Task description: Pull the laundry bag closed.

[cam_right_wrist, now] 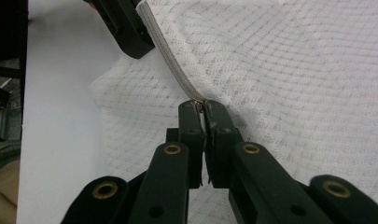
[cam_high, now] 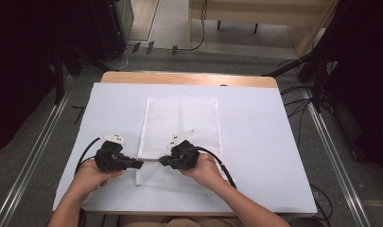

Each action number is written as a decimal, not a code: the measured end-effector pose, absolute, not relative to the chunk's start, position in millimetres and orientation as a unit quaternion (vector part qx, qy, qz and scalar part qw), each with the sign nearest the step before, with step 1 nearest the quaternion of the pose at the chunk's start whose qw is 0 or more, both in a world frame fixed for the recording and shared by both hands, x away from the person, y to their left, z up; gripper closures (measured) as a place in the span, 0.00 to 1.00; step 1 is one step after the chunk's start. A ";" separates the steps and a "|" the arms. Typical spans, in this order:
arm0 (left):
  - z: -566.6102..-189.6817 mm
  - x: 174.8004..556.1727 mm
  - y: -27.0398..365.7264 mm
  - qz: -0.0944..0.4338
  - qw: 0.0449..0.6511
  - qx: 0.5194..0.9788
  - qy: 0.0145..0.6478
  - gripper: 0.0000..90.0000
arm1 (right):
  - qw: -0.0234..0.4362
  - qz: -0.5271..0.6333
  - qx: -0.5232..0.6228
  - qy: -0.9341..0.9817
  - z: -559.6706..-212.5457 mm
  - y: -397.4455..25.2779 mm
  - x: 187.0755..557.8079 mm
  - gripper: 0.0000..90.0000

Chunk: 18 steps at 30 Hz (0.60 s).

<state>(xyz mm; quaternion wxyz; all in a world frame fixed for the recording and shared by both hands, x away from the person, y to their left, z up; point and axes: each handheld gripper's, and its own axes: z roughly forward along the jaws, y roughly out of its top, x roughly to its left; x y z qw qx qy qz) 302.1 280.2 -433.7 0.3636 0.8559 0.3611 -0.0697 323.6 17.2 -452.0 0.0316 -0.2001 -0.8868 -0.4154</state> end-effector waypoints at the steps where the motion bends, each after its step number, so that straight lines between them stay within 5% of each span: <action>1: -433.6 302.1 280.1 -0.070 0.365 0.855 0.361 0.98 | 0.030 -0.417 -0.199 -0.886 -451.6 16.6 323.7 0.98; 18: -434.9 304.8 282.4 -0.090 0.366 0.853 0.361 0.98 | 0.037 -0.415 -0.213 -0.884 -453.7 6.0 325.3 0.98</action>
